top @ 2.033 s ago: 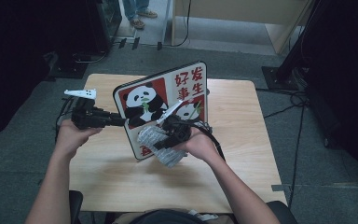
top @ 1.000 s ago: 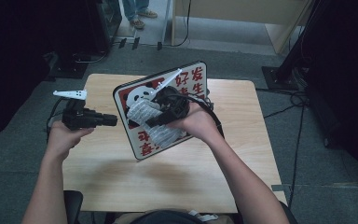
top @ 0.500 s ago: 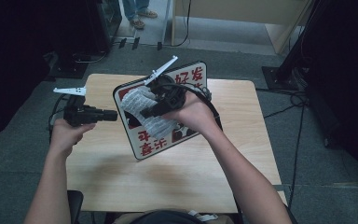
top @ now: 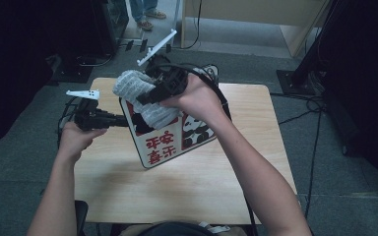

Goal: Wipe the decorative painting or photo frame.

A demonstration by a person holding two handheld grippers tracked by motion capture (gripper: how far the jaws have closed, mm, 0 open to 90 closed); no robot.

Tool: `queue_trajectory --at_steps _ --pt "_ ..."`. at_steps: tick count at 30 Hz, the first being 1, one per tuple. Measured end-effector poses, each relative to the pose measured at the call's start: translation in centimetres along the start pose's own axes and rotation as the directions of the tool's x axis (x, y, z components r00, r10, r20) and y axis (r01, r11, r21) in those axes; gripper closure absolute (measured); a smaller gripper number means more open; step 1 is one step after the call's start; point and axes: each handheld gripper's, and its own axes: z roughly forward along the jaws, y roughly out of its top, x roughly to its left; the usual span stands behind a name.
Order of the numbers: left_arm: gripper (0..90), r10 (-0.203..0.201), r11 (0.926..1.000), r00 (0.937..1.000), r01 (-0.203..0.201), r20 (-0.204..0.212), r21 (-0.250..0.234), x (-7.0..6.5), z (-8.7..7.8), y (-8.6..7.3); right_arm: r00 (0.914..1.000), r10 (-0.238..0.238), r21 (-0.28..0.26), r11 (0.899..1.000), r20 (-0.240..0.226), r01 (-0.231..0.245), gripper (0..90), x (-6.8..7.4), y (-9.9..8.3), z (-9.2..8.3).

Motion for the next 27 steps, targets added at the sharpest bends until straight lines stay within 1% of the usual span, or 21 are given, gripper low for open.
queue_trajectory --at_steps 4,6,9,10,13,19,24,27 --pt "77.2 0.002 1.0 1.0 -0.002 0.001 0.003 0.0 0.1 0.0 0.9998 -0.001 -0.001 1.0 0.019 0.001 68.0 -0.2 1.6 -0.3" --pt "76.9 0.005 1.0 1.0 -0.005 -0.001 0.006 0.1 0.1 0.0 0.9997 -0.02 0.005 1.0 0.018 0.02 67.8 -0.1 2.2 -0.1" --pt "76.9 0.001 1.0 1.0 -0.001 -0.002 -0.001 0.1 0.1 0.0 0.9994 -0.019 0.02 1.0 0.028 0.018 67.8 -0.2 2.9 0.3" --pt "76.9 0.006 1.0 1.0 -0.006 0.0 0.001 0.1 0.1 0.0 0.9995 -0.017 0.021 1.0 0.026 0.016 67.8 -0.3 3.0 0.4" --pt "76.9 0.006 1.0 1.0 -0.006 0.001 0.001 0.1 0.1 0.0 0.9996 -0.004 0.044 0.999 0.027 0.002 67.8 -0.7 2.9 1.0" --pt "76.9 0.008 1.0 1.0 -0.008 -0.002 0.005 0.1 0.2 0.0 0.9999 0.012 0.093 0.996 0.0 -0.012 67.7 -1.0 2.0 2.3" --pt "76.9 0.013 0.9999 0.9999 -0.013 -0.003 0.011 0.1 0.2 0.0 0.9998 0.018 0.105 0.994 -0.008 -0.017 67.7 -1.0 1.6 2.9" --pt "76.9 0.011 0.9999 0.9999 -0.011 0.0 0.006 0.1 0.2 0.0 0.9997 0.02 0.107 0.994 -0.013 -0.018 67.6 -1.0 1.4 3.1"
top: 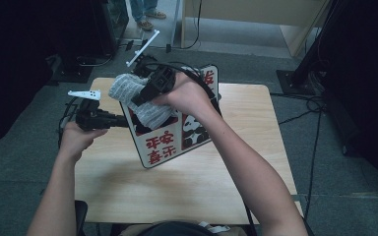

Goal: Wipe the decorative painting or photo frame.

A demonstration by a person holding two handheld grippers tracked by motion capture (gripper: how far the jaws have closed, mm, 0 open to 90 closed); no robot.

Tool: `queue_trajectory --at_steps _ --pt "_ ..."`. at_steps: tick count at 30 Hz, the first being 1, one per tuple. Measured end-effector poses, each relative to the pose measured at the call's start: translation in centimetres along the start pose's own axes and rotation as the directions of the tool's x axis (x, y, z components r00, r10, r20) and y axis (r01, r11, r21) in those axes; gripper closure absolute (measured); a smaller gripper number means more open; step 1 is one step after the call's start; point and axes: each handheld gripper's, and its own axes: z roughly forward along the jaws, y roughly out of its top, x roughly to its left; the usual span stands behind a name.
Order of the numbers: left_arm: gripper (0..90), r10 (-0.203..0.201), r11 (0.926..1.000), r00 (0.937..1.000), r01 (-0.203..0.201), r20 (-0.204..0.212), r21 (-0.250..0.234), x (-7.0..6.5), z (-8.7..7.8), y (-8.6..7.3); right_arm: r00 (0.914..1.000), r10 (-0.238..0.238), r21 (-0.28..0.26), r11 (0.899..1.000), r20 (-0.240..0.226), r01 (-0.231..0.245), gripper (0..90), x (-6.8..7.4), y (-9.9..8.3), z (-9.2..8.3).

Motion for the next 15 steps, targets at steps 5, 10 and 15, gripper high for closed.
queue_trajectory --at_steps 5,10,15 --pt "77.0 -0.001 0.9999 1.0 0.001 0.007 -0.011 0.0 -0.2 0.0 0.9999 0.004 0.006 1.0 -0.009 -0.004 67.6 0.2 -0.4 0.6" --pt "77.0 0.0 0.9998 1.0 0.001 0.008 -0.02 0.0 -0.3 0.0 0.9999 0.003 0.011 1.0 -0.015 -0.003 67.6 0.3 -0.9 1.2" --pt "76.9 -0.002 0.9998 0.9999 0.002 0.011 -0.021 0.0 -0.2 0.0 0.9999 -0.001 0.014 1.0 -0.011 0.001 67.6 0.4 -1.3 1.4"
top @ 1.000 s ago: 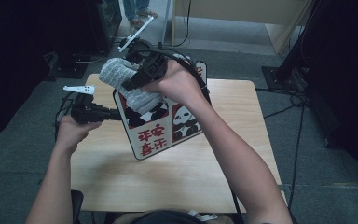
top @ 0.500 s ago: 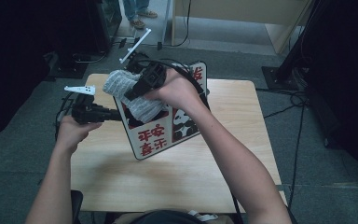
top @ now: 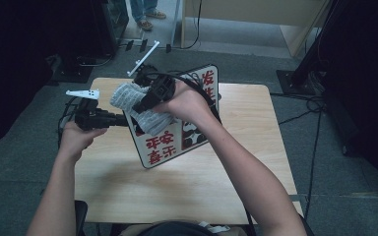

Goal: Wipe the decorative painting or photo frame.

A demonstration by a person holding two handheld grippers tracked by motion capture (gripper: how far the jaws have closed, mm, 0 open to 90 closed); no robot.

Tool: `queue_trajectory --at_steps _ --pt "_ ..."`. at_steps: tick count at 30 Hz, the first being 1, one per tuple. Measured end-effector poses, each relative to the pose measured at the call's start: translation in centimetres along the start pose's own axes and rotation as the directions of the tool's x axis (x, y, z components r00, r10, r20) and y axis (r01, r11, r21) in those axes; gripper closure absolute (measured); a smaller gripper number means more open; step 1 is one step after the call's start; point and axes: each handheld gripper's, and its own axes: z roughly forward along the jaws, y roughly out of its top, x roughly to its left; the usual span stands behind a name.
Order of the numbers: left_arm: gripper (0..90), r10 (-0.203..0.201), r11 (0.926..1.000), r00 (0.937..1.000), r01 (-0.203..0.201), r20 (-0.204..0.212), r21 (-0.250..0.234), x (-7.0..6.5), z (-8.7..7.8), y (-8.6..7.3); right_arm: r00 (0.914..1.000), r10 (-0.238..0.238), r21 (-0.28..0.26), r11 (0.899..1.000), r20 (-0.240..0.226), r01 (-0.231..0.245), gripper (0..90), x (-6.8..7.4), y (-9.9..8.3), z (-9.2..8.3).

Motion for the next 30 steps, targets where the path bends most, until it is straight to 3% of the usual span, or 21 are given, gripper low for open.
queue_trajectory --at_steps 9,23,30 --pt "77.5 0.01 0.9999 0.9999 -0.01 -0.004 0.0 0.0 0.1 0.0 0.9999 -0.002 0.024 1.0 -0.015 0.002 67.5 0.2 -0.8 1.2" --pt "78.5 0.008 0.9999 1.0 -0.008 -0.005 -0.006 -0.1 0.2 0.1 0.9994 -0.004 0.013 1.0 -0.034 0.005 67.3 0.3 -2.3 3.0" --pt "81.5 -0.009 0.9998 0.9998 0.009 0.018 -0.015 0.1 0.1 0.0 0.999 -0.008 0.011 1.0 -0.043 0.009 67.3 0.4 -3.1 3.7"
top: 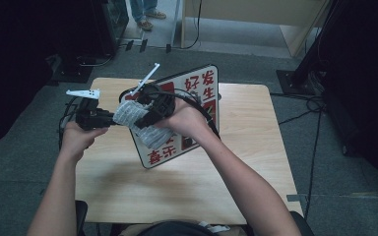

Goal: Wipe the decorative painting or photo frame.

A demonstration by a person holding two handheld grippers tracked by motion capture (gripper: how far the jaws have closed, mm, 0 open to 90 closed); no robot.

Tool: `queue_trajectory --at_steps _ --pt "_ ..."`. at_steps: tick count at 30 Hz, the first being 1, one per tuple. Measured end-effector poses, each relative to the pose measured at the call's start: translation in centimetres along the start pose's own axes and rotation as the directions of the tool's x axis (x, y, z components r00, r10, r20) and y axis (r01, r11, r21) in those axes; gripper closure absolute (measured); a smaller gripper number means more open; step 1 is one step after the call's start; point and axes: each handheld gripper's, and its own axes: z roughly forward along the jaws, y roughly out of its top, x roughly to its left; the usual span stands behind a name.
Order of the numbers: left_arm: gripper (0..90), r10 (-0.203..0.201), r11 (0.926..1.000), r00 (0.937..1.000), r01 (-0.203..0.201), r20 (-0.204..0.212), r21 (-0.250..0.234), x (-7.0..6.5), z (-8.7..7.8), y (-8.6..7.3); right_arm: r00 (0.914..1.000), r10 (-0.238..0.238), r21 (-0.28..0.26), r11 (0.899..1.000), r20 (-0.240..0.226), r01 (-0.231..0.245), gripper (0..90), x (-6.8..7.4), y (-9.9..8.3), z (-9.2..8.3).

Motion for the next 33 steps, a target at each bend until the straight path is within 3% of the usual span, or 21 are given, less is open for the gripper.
queue_trajectory --at_steps 14,33 --pt "81.5 -0.011 0.9999 0.9999 0.011 0.003 -0.011 0.0 -0.2 -0.1 0.9994 0.019 0.006 1.0 -0.03 -0.019 67.3 0.1 -1.7 2.0" --pt "85.0 -0.005 0.9998 0.9997 0.006 0.024 -0.019 0.0 -0.4 -0.2 0.999 0.007 0.006 1.0 -0.044 -0.007 67.4 0.3 -3.7 4.1"
